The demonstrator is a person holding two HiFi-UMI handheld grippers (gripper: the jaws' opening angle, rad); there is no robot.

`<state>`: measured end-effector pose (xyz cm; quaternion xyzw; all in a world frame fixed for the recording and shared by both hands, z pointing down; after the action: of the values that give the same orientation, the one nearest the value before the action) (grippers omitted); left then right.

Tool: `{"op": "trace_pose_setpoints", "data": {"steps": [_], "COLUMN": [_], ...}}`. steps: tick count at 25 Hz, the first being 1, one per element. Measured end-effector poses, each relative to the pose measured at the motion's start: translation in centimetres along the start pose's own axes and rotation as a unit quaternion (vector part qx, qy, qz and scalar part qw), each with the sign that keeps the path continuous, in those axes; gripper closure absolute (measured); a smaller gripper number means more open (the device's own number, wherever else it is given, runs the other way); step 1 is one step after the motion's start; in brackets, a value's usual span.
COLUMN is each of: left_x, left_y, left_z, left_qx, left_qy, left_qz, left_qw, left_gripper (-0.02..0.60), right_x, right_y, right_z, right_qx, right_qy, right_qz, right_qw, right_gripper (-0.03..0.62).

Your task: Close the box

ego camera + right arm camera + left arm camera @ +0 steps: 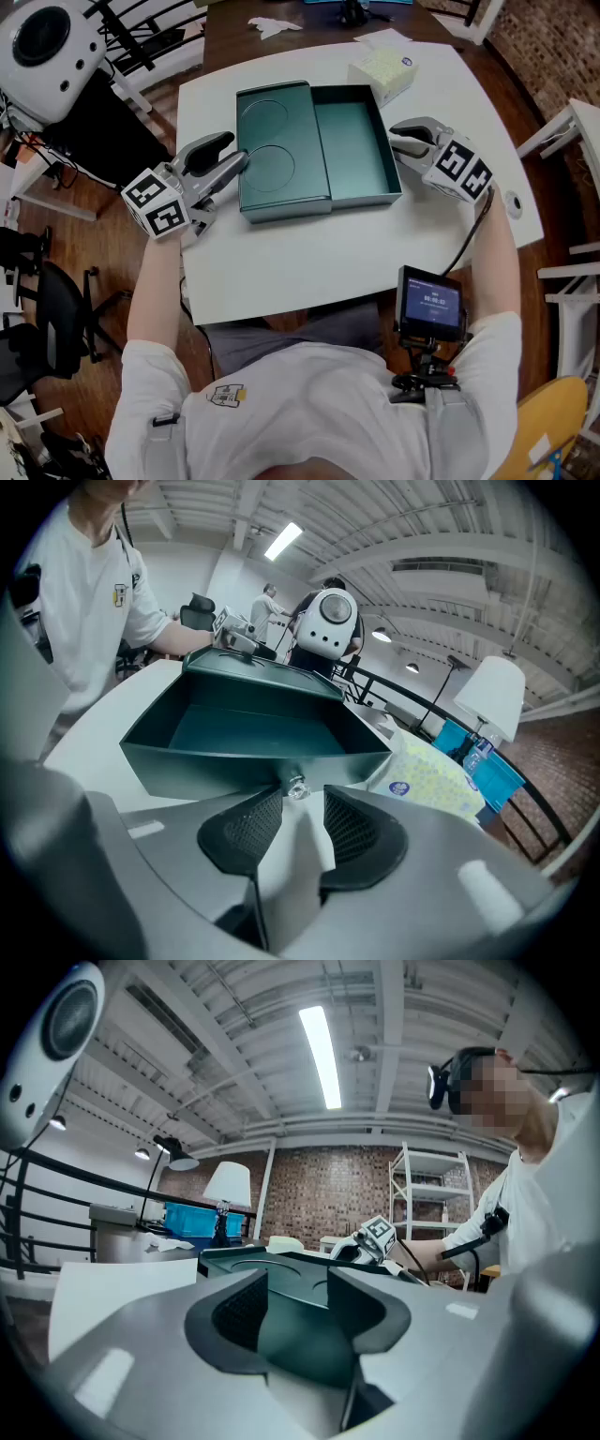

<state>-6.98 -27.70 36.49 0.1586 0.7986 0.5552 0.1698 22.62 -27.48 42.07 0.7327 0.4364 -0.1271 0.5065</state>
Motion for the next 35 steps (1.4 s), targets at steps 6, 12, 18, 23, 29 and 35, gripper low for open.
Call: {"op": "trace_pose_setpoints", "data": {"steps": [6, 12, 18, 23, 29, 35], "left_x": [-0.2, -0.2, -0.4, -0.3, -0.5, -1.4], "left_y": [-0.1, 0.0, 0.0, 0.2, 0.1, 0.8], "left_z": [-0.4, -0.6, -0.7, -0.8, -0.9, -0.5], "left_qx": [0.032, 0.052, 0.057, 0.058, 0.066, 0.069], "left_qy": [-0.004, -0.011, -0.013, -0.014, -0.015, -0.014], "left_qz": [0.002, 0.004, 0.003, 0.001, 0.01, 0.029], "left_qw": [0.9995, 0.9986, 0.9983, 0.9982, 0.9977, 0.9971], "left_gripper": [0.405, 0.407, 0.413, 0.414, 0.414, 0.414], "right_x": [-0.2, -0.6, -2.6, -5.0, -6.8, -5.0], "right_y": [-0.7, -1.7, -4.7, -7.4, -9.7, -7.6], "right_z": [0.1, 0.0, -0.8, -1.8, -2.3, -2.5], "right_qx": [0.027, 0.032, 0.047, 0.062, 0.077, 0.027], "right_qy": [0.009, 0.012, -0.006, -0.022, -0.038, -0.025], "right_qz": [0.0, 0.013, 0.043, 0.067, 0.078, 0.084], "right_qw": [1.0, 0.999, 0.998, 0.996, 0.993, 0.996], "right_gripper": [0.523, 0.526, 0.525, 0.523, 0.522, 0.516]}}
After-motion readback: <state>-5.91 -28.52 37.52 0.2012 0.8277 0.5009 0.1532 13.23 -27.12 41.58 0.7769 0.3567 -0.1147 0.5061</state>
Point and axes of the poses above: the fingertips, and each gripper's own axes: x backward along the fingers, z to its right, y out of its underside, the point moved 3 cm from there along x, backward along the fingers, and after that the axes turned 10 degrees about x, right-handed, at the moved point
